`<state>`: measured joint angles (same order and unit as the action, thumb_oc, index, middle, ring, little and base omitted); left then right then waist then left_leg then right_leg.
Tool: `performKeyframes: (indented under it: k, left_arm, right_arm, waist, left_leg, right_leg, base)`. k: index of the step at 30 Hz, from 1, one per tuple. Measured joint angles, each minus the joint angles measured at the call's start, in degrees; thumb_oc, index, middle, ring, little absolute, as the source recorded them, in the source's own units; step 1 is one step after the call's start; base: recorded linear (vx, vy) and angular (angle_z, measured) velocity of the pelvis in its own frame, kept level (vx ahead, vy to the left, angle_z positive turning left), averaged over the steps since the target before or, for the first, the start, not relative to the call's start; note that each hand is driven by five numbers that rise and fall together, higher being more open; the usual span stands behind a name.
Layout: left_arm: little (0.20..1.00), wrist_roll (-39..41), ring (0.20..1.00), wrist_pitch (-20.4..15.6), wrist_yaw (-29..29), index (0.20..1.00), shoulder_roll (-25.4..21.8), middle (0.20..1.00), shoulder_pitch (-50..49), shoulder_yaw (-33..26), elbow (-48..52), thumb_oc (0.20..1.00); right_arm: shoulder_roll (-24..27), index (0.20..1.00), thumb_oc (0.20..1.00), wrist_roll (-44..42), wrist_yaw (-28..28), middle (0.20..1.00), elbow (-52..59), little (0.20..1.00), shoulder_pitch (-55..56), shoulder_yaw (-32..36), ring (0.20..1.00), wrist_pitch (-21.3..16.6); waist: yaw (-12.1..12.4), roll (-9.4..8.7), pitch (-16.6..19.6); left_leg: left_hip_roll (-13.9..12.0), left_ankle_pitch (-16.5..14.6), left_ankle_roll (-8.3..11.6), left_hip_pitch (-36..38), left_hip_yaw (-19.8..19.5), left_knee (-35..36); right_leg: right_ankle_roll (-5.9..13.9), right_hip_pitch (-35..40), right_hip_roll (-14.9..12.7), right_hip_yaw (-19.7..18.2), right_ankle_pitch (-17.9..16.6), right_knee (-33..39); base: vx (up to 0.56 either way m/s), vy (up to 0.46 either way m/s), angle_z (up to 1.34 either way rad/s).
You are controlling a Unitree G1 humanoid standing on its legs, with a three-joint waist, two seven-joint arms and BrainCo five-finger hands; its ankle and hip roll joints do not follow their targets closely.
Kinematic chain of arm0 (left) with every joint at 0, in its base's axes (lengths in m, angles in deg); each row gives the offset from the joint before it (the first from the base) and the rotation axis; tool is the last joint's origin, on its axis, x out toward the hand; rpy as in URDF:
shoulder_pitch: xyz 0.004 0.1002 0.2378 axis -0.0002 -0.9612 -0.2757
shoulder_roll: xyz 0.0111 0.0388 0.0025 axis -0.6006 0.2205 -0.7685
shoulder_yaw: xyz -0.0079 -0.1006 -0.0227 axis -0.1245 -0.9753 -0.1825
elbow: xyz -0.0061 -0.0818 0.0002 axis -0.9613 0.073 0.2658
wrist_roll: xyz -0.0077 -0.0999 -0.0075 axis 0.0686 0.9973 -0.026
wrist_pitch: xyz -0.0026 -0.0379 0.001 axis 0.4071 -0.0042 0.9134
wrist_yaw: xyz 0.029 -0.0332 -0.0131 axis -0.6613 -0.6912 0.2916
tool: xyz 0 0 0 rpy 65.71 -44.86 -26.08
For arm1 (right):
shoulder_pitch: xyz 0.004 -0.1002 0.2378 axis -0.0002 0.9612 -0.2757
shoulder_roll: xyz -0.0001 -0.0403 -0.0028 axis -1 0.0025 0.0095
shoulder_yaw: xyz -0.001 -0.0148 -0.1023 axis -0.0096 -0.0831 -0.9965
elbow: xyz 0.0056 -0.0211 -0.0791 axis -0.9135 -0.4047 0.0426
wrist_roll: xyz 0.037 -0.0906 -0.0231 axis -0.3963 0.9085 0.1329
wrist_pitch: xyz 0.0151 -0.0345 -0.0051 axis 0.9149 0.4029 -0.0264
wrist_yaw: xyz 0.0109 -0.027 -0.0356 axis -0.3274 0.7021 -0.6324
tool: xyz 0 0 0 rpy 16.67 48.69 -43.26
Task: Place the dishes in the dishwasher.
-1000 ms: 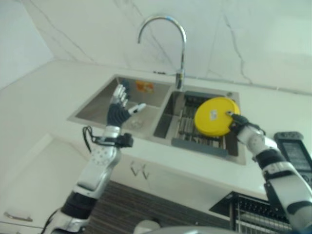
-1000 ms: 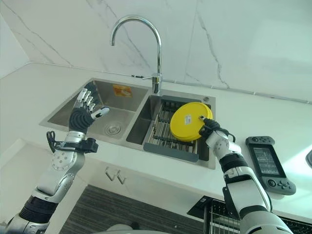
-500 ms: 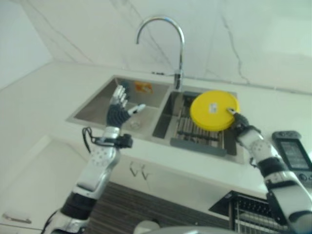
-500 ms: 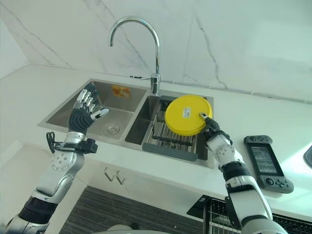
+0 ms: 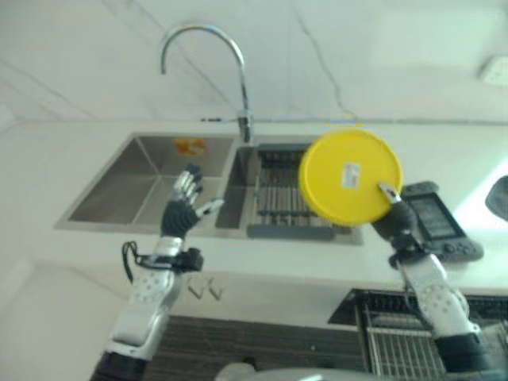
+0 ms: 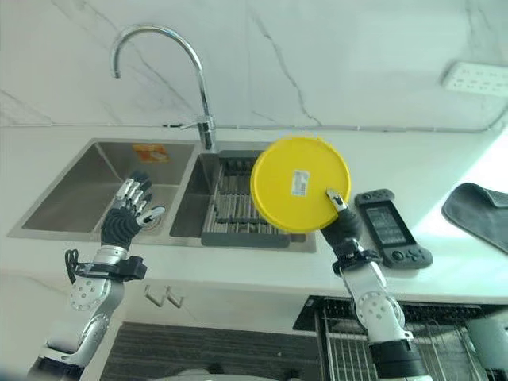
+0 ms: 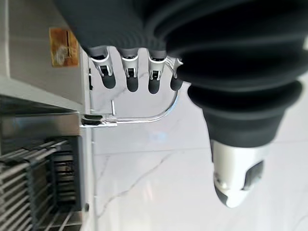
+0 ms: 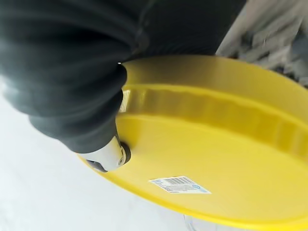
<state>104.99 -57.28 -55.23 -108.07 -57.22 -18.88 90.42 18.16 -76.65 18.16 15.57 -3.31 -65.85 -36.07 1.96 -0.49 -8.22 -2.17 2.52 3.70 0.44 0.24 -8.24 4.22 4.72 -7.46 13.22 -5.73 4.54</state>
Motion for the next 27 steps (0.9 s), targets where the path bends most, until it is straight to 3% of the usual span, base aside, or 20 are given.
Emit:
performKeyframes:
  k: [2,4,5,7,9,10,12,13,14,15,16,18,20,21,22,23,25,26,27]
  left_arm:
    - [1.000,0.02,1.000,-2.10,0.49,1.000,2.71,1.000,-2.00,-2.52,0.15,1.000]
    - [1.000,-0.07,1.000,-2.13,0.14,1.000,2.03,1.000,-0.71,-2.91,-0.02,1.000]
    - [1.000,-0.03,1.000,-2.06,-0.43,1.000,1.81,1.000,-0.07,-3.27,0.51,1.000]
    - [1.000,-0.02,1.000,-1.90,-2.39,1.000,0.42,1.000,-1.28,-4.80,0.61,1.000]
    - [1.000,-0.09,1.000,-1.73,-3.19,1.000,-1.54,1.000,-3.63,-5.18,0.62,1.000]
    - [1.000,-0.10,1.000,-1.75,-3.56,1.000,-2.24,1.000,-5.15,-5.37,0.64,1.000]
    - [1.000,-0.04,1.000,-1.55,-3.54,1.000,-3.48,1.000,-6.41,-5.49,0.55,1.000]
    - [1.000,-0.06,1.000,-1.54,-3.48,1.000,-3.08,1.000,-5.72,-5.27,0.50,1.000]
    - [1.000,-0.11,1.000,-1.73,-3.29,1.000,-1.74,1.000,-5.09,-4.78,0.54,1.000]
    - [1.000,-0.13,1.000,-2.01,-2.82,1.000,-1.74,1.000,-4.56,-3.42,0.67,1.000]
    - [1.000,-0.14,1.000,-2.02,-2.61,1.000,-1.79,1.000,-4.09,-2.35,0.77,1.000]
    - [1.000,-0.73,1.000,-2.01,-2.01,1.000,-1.68,1.000,-3.95,-1.66,0.72,1.000]
    - [1.000,-1.28,1.000,-1.85,-1.43,1.000,-1.90,1.000,-3.68,-1.87,0.66,1.000]
    - [1.000,-1.34,1.000,-1.82,-1.34,1.000,-2.16,1.000,-3.56,-2.01,0.70,1.000]
    - [1.000,-2.11,1.000,-1.72,-1.43,1.000,-2.47,1.000,-3.42,-2.24,0.65,1.000]
    - [1.000,-2.25,1.000,-1.43,-1.49,1.000,-1.55,1.000,-2.45,-2.22,0.32,1.000]
    - [1.000,-2.25,1.000,-1.22,-1.56,1.000,-2.07,1.000,-2.49,-2.44,0.87,1.000]
    - [1.000,-2.25,1.000,-0.88,-1.50,1.000,-4.05,1.000,-2.49,-2.67,1.14,1.000]
    - [1.000,-2.25,1.000,-0.48,-1.34,1.000,-5.96,1.000,-2.42,-2.63,1.52,1.000]
  right_arm:
    - [-1.02,0.200,0.200,0.04,-0.25,0.200,4.69,0.200,0.37,0.44,0.200,0.16]
    - [-0.36,0.200,0.200,0.05,-0.98,0.200,8.05,0.200,1.28,2.74,0.200,-0.08]
    - [-0.50,0.200,0.200,-0.06,-1.14,0.200,9.24,0.200,3.04,4.51,0.200,-0.16]
    - [-0.98,0.200,0.200,-0.06,-2.16,0.200,11.00,0.200,11.16,9.32,0.200,-0.01]
    - [-2.91,0.200,0.200,-0.09,-2.47,0.200,11.07,0.200,16.87,11.04,0.200,-0.05]
    - [-2.70,0.200,0.200,-0.10,-3.31,0.200,11.65,0.200,19.59,11.05,0.200,-0.01]
    - [-0.97,0.200,0.200,-0.10,-3.74,0.200,11.25,0.200,18.67,10.38,0.200,0.23]
    - [-0.03,0.200,0.200,-0.14,-3.91,0.200,10.82,0.200,16.83,10.20,0.200,0.21]
    - [1.32,0.200,0.200,-0.13,-3.91,0.200,9.93,0.200,13.91,9.81,0.200,0.28]
    - [2.46,0.200,0.200,-0.15,-3.95,0.200,10.29,0.200,11.74,9.83,0.200,0.12]
    - [2.92,0.200,0.200,-0.14,-4.03,0.200,10.42,0.200,8.73,9.84,0.200,-0.01]
    - [2.79,0.200,0.200,-0.08,-3.98,0.200,11.52,0.200,5.37,9.83,0.200,-0.17]
    - [1.50,0.200,0.200,0.12,-3.71,0.200,13.12,0.200,5.33,9.58,0.200,-0.15]
    - [0.24,0.200,0.200,0.16,-3.57,0.200,13.27,0.200,5.28,9.20,0.200,-0.10]
    - [-0.84,0.200,0.200,0.15,-3.49,0.200,12.97,0.200,5.34,8.96,0.200,-0.09]
    - [-0.80,0.200,0.200,0.17,-3.24,0.200,11.94,0.200,5.53,9.04,0.200,-0.12]
    - [-0.80,0.200,0.200,0.53,-2.82,0.200,11.63,0.200,5.96,7.90,0.200,-0.37]
    - [-1.30,0.200,0.200,0.69,-2.85,0.200,11.81,0.200,6.25,6.68,0.200,-0.43]
    - [-3.05,0.200,0.200,1.48,-2.71,0.200,12.43,0.200,7.11,5.11,0.200,-0.74]
  waist:
    - [1.19,-0.19,-0.34]
    - [-3.10,2.41,-0.72]
    - [-3.77,1.07,-1.09]
    - [-4.72,-3.65,-1.45]
    - [-6.43,-6.04,-1.91]
    - [-6.31,-6.83,-2.33]
    - [-6.61,-6.52,-3.10]
    - [-6.96,-5.31,-3.76]
    - [-6.16,-3.31,-4.16]
    - [-5.52,-2.30,-4.16]
    - [-4.82,-2.22,-4.10]
    - [-3.12,-2.61,-3.93]
    - [-1.69,-2.95,-3.89]
    - [-1.22,-2.93,-3.91]
    - [-0.73,-2.32,-3.96]
    - [-0.85,-1.78,-3.87]
    - [0.17,-1.90,-3.31]
    - [0.58,-2.96,-2.70]
    - [1.04,-4.57,-1.65]
  left_leg:
    - [4.95,-3.66,-4.08,2.15,-3.37,3.94]
    - [4.07,-4.31,-5.12,6.16,-0.33,9.88]
    - [4.62,-3.07,-5.29,7.63,0.45,12.56]
    - [6.23,-2.31,-6.01,7.24,2.16,12.56]
    - [6.94,-2.04,-6.38,7.64,3.71,12.84]
    - [7.06,-2.36,-7.06,7.06,5.44,11.67]
    - [6.52,-2.51,-8.47,5.09,9.79,10.62]
    - [5.01,-2.09,-9.54,4.50,12.08,10.71]
    - [2.74,-1.80,-9.26,4.50,13.50,11.03]
    - [1.50,-1.58,-9.01,4.43,14.88,10.99]
    - [1.26,-1.47,-8.98,4.32,16.53,10.93]
    - [1.59,-1.37,-8.85,4.19,19.48,11.01]
    - [1.72,-0.94,-8.05,3.65,20.78,10.24]
    - [1.28,-1.07,-7.54,3.13,19.23,9.46]
    - [-0.41,-0.56,-7.15,2.78,17.77,9.43]
    - [-1.66,-0.29,-7.03,1.92,18.70,8.99]
    - [-3.26,0.19,-6.02,1.78,21.05,9.38]
    - [-3.84,1.56,-4.38,1.67,21.57,9.84]
    - [-4.61,2.97,-2.77,1.62,22.67,10.31]
  right_leg:
    - [1.63,-3.39,-2.16,-6.07,-0.15,-1.21]
    - [1.99,-2.53,0.30,-6.27,-1.71,0.17]
    - [2.97,-3.21,0.00,-6.94,-1.68,-0.75]
    - [3.71,-5.81,-1.18,-10.02,-1.94,-2.86]
    - [4.71,-7.95,-1.58,-11.10,-3.54,-4.77]
    - [5.35,-9.31,-1.51,-10.67,-5.18,-5.50]
    - [9.42,-11.74,-0.79,-6.82,-10.29,-4.52]
    - [9.95,-12.78,0.75,-3.95,-6.78,-8.55]
    - [6.21,-13.79,3.58,-1.08,-0.94,-17.19]
    - [4.53,-13.65,5.08,1.10,3.70,-23.26]
    - [3.47,-11.65,4.80,3.88,8.46,-26.46]
    - [3.59,-7.16,2.99,6.66,14.06,-26.13]
    - [3.92,-6.61,2.82,7.55,13.93,-23.34]
    - [3.55,-6.46,3.55,7.66,13.23,-21.70]
    - [5.60,-6.26,4.03,8.29,13.60,-20.42]
    - [4.32,-6.92,0.74,10.73,14.20,-24.79]
    - [4.14,-6.97,-4.63,11.05,14.25,-26.44]
    - [5.08,-5.29,-8.59,10.57,12.93,-21.92]
    - [6.94,-1.54,-11.42,10.26,9.36,-13.42]
  base:
    - [-0.08,0.266,-1.15]
    - [-0.08,0.231,-0.51]
    - [-0.07,0.211,-0.29]
    - [-0.08,0.152,-0.51]
    - [-0.16,0.110,-0.51]
    - [-0.17,0.110,-0.86]
    - [-0.20,0.134,-0.96]
    - [-0.20,0.121,-0.92]
    - [-0.14,0.079,-0.85]
    - [-0.10,0.044,-0.91]
    - [-0.08,0.001,-0.84]
    - [-0.09,-0.068,-0.72]
    - [-0.11,-0.209,-0.55]
    - [-0.18,-0.444,-0.65]
    - [-0.18,-0.468,-0.57]
    - [-0.17,-0.447,-0.54]
    - [-0.16,-0.420,-0.58]
    - [-0.28,-0.678,-0.72]
    - [-0.26,-0.623,-0.59]
